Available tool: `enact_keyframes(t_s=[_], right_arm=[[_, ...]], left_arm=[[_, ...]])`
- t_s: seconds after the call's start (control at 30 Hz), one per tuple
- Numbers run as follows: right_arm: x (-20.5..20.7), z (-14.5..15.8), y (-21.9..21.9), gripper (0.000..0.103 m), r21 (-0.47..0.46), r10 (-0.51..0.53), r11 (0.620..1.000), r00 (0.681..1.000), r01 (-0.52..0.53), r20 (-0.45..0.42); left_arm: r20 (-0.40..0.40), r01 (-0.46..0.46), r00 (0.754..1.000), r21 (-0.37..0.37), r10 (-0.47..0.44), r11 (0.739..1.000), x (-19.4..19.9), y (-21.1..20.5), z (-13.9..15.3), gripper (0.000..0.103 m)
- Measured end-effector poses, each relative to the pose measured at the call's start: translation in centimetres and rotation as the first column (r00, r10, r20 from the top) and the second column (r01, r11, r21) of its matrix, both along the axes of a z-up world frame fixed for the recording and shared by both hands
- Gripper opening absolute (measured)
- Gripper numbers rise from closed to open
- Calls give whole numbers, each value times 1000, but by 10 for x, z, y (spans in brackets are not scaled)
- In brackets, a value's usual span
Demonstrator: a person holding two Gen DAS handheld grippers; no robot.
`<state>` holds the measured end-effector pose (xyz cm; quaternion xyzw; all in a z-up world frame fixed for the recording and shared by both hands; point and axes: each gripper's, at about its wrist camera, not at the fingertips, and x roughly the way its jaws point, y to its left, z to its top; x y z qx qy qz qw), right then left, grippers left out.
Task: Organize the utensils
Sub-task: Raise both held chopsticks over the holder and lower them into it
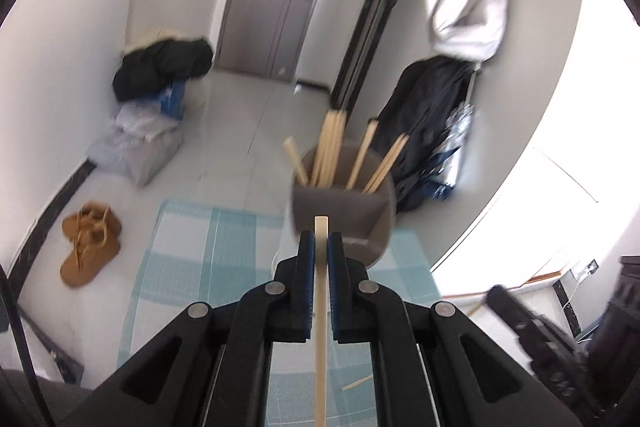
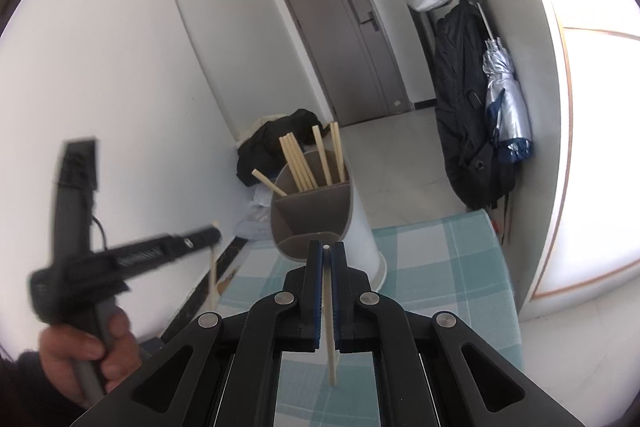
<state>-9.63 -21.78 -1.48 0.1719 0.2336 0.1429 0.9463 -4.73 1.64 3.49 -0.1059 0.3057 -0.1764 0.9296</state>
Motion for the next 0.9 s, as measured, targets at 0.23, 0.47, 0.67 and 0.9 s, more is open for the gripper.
enact_keyframes(t_s=[0.23, 0.47, 0.67, 0.9], right_arm=[[0, 34, -1, 3, -6, -8, 1000, 999, 8, 44], [21, 99, -11, 3, -35, 2, 999, 993, 3, 121], [64, 144, -26, 3, 12, -24, 1000, 992, 23, 127], [115, 160, -29, 3, 38, -32, 999, 991, 27, 126]], left_arm=[[148, 15, 989, -42, -9, 999, 8, -1, 39, 2], [291, -6, 957, -49, 20, 999, 36, -5, 77, 2], [390, -9, 920, -94, 45, 996, 76, -8, 98, 2], [454, -44, 886, -112, 90, 993, 119, -10, 88, 2]])
